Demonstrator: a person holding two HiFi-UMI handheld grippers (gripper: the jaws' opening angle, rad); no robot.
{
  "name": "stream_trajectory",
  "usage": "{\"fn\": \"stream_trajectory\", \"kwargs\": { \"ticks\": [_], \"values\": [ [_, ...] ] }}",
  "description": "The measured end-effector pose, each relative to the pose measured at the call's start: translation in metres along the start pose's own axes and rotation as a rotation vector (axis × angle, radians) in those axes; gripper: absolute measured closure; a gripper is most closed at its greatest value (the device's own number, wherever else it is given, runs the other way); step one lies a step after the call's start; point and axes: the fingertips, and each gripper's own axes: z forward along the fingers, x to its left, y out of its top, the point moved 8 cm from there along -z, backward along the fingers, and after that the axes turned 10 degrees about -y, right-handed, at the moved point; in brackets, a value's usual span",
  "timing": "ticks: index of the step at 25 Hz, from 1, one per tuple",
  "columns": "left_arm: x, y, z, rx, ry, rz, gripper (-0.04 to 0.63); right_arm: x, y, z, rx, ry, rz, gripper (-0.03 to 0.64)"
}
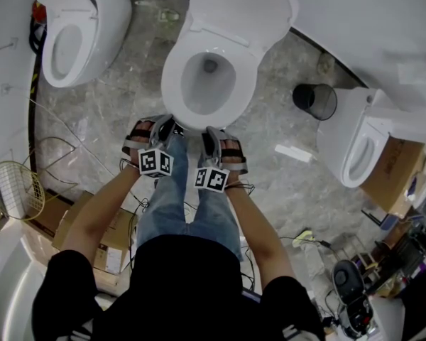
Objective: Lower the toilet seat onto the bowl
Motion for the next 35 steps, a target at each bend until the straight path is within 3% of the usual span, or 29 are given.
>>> {"fn": "stream_trajectory", "kwargs": {
  "ticks": [17, 22, 25, 27, 28, 31, 35],
  "values": [
    [-0.022, -0.018, 0.016, 0.043, -0.043, -0.037, 0.523, 0.03, -0.008, 0.011, 0.024, 0.066, -0.032, 0.474],
    [-0.024, -0.022, 0.019, 0.044, -0.052, -0.077, 0.535, 0.033, -0.009, 0.013, 0.034, 0.08, -0.017, 0.462],
    [-0.023, -0.027, 0.021, 0.032, -0.087, -0.139, 0.538, 0.031, -0.012, 0.017, 0.045, 0.1, 0.047, 0.444],
    [-0.024, -0.036, 0.023, 0.027, -0.118, -0.251, 0.513, 0.029, -0.017, 0.014, 0.058, 0.113, 0.145, 0.423],
    [-0.024, -0.044, 0.023, 0.021, -0.132, -0.345, 0.49, 0.026, -0.02, 0.012, 0.068, 0.122, 0.202, 0.422],
    [-0.017, -0.077, 0.023, -0.038, -0.161, -0.734, 0.477, 0.022, -0.033, 0.005, 0.121, 0.158, 0.445, 0.422],
    [-0.004, -0.104, 0.019, -0.188, -0.194, -1.25, 0.479, 0.028, -0.072, 0.003, 0.263, 0.208, 0.964, 0.405]
  ]
}}
